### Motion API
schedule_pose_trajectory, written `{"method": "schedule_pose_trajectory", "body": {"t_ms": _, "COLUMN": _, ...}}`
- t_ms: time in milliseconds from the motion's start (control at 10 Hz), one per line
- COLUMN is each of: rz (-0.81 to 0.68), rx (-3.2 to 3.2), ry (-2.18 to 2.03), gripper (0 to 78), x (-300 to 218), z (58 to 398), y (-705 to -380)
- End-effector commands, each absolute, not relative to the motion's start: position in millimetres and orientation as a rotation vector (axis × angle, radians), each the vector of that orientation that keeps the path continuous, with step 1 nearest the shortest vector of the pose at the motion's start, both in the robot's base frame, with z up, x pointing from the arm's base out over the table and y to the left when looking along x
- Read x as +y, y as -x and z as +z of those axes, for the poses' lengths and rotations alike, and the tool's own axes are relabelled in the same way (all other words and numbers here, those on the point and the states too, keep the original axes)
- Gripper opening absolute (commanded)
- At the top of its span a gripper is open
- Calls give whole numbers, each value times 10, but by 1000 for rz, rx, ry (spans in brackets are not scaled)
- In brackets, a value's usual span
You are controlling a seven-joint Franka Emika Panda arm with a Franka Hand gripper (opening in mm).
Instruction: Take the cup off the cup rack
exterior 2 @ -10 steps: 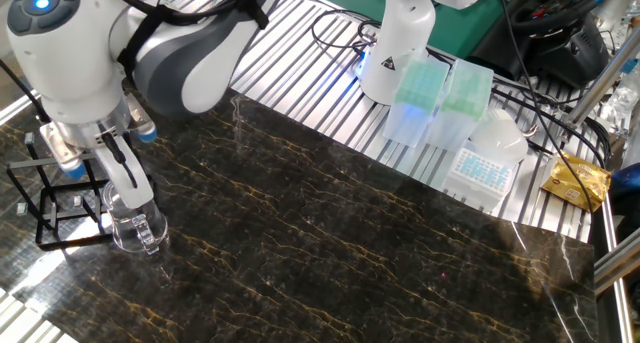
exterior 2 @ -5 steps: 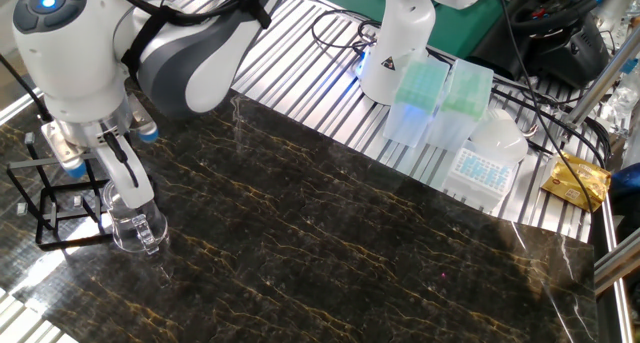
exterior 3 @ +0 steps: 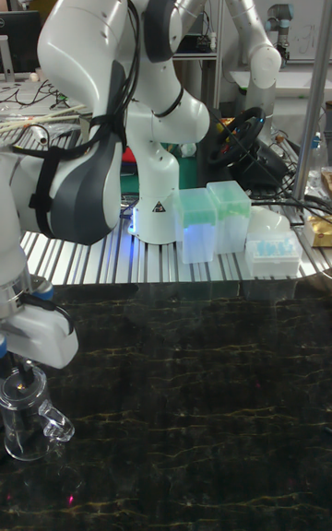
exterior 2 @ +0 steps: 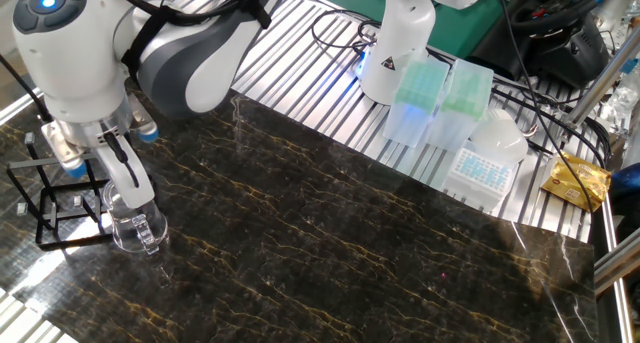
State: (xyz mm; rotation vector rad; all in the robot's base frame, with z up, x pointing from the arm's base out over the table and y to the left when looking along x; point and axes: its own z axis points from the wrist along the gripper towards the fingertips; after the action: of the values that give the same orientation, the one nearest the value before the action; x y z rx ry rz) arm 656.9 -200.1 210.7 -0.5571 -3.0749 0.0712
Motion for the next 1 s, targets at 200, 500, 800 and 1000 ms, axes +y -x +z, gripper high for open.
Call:
{"method": "schedule_pose_trajectory", "body": {"t_ms": 200, "rz": 72, "rx": -3079, "ry": 554, "gripper": 774, "x": -2005, "z": 2127, "y": -6576}}
{"method": "schedule_pose_trajectory", "body": {"t_ms": 500, "rz": 72, "rx": -3079, "ry": 554, "gripper": 774, "x": -2005, "z": 2127, "y": -6576}}
{"method": "schedule_pose_trajectory", "body": {"t_ms": 800, "rz": 72, "rx": -3079, "ry": 554, "gripper": 774, "x": -2005, "z": 2127, "y": -6576}}
{"method": "schedule_pose_trajectory", "body": {"t_ms": 1000, "rz": 77, "rx": -3073, "ry": 572, "gripper": 774, "x": -1886, "z": 2096, "y": -6596}}
